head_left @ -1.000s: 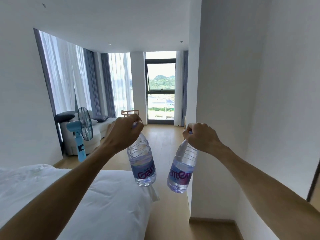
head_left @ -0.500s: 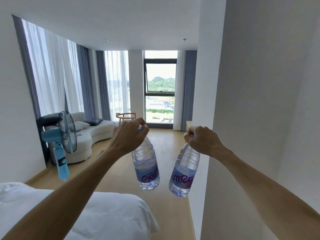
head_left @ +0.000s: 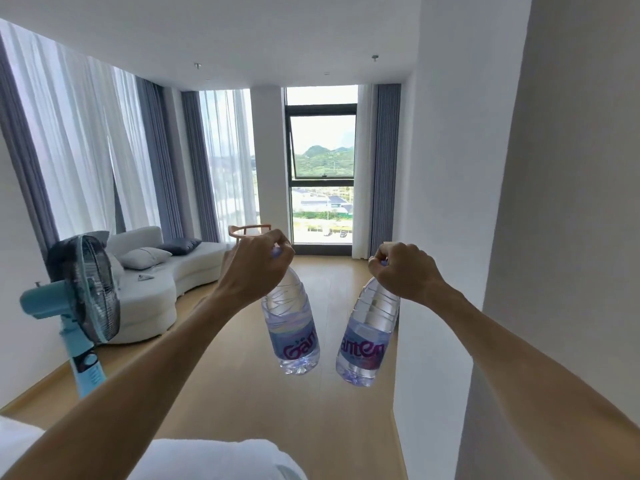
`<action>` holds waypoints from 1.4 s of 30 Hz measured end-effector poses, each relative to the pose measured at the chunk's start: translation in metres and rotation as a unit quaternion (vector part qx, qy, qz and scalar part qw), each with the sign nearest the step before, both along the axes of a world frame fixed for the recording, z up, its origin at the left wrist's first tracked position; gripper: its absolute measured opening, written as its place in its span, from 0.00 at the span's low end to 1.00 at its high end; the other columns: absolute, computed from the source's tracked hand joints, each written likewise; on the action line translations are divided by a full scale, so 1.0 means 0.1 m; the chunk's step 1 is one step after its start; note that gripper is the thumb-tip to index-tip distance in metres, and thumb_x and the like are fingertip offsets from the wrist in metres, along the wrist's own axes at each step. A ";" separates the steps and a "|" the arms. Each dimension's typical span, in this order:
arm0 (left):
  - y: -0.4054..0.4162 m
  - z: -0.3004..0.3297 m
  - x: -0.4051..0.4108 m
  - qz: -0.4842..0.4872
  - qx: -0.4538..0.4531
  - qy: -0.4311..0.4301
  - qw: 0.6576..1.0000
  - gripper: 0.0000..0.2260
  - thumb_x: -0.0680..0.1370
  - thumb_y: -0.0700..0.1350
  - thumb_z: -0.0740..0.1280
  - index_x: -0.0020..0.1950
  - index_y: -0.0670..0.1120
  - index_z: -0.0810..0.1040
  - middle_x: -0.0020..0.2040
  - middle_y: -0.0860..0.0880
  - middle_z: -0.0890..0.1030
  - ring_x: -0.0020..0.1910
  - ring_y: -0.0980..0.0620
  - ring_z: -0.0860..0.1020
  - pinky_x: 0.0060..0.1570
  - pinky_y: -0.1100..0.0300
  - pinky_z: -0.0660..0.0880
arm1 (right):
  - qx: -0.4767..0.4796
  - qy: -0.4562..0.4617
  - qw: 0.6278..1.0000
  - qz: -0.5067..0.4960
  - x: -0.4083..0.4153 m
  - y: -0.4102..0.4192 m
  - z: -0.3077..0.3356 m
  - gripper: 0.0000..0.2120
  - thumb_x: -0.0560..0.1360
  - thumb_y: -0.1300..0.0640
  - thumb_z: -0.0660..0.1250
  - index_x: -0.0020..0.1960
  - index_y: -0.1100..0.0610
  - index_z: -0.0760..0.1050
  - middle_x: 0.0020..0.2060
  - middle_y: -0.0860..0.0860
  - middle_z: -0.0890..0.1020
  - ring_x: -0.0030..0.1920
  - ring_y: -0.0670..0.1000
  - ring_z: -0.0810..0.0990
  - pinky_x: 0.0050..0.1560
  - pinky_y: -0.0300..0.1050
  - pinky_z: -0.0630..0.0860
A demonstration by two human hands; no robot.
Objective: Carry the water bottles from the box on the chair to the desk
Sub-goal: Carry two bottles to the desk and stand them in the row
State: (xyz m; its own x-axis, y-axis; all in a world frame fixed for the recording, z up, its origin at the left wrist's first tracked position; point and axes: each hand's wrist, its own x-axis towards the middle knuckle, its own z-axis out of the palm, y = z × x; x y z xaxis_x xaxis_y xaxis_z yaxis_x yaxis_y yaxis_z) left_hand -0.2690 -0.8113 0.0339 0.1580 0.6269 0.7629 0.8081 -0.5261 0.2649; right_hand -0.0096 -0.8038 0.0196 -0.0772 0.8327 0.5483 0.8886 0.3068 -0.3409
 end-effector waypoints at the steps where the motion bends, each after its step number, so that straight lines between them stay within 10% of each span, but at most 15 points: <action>1: 0.20 -0.02 0.02 0.002 0.003 0.003 1.000 0.05 0.79 0.45 0.64 0.44 0.47 0.77 0.31 0.53 0.74 0.27 0.61 0.71 0.35 0.60 0.72 | 0.003 0.000 1.000 0.006 0.01 0.22 -0.02 0.07 0.77 0.52 0.64 0.41 0.52 0.73 0.31 0.45 0.75 0.33 0.45 0.74 0.35 0.37 0.67; 7: 1.38 0.05 0.17 0.030 -0.012 0.009 0.999 0.07 0.79 0.45 0.64 0.48 0.43 0.80 0.34 0.53 0.77 0.29 0.60 0.72 0.38 0.57 0.76 | 0.010 -0.010 0.999 0.043 0.14 1.52 0.03 0.07 0.77 0.52 0.64 0.42 0.54 0.75 0.31 0.46 0.77 0.34 0.49 0.79 0.44 0.47 0.81; 16: 2.90 0.12 0.42 0.070 -0.034 -0.007 0.997 0.08 0.79 0.47 0.62 0.45 0.45 0.78 0.36 0.48 0.81 0.34 0.45 0.78 0.43 0.46 0.79 | 0.020 -0.010 0.999 0.049 0.33 3.17 0.04 0.09 0.77 0.51 0.64 0.46 0.56 0.78 0.29 0.43 0.74 0.31 0.45 0.76 0.38 0.40 0.76; 28: 5.17 0.04 0.48 0.044 -0.021 -0.019 0.999 0.07 0.78 0.46 0.63 0.44 0.47 0.78 0.30 0.58 0.73 0.28 0.59 0.71 0.37 0.60 0.70 | 0.007 -0.024 0.998 0.056 0.39 5.42 -0.06 0.09 0.77 0.52 0.64 0.44 0.57 0.77 0.33 0.48 0.79 0.33 0.48 0.78 0.39 0.41 0.74; 42: 7.93 0.10 0.60 0.015 -0.053 -0.009 0.998 0.08 0.79 0.44 0.61 0.45 0.45 0.79 0.39 0.48 0.83 0.36 0.49 0.79 0.32 0.66 0.65 | 0.007 0.000 1.000 0.017 0.59 8.05 -0.12 0.08 0.77 0.51 0.64 0.40 0.51 0.73 0.30 0.42 0.75 0.31 0.45 0.75 0.34 0.38 0.69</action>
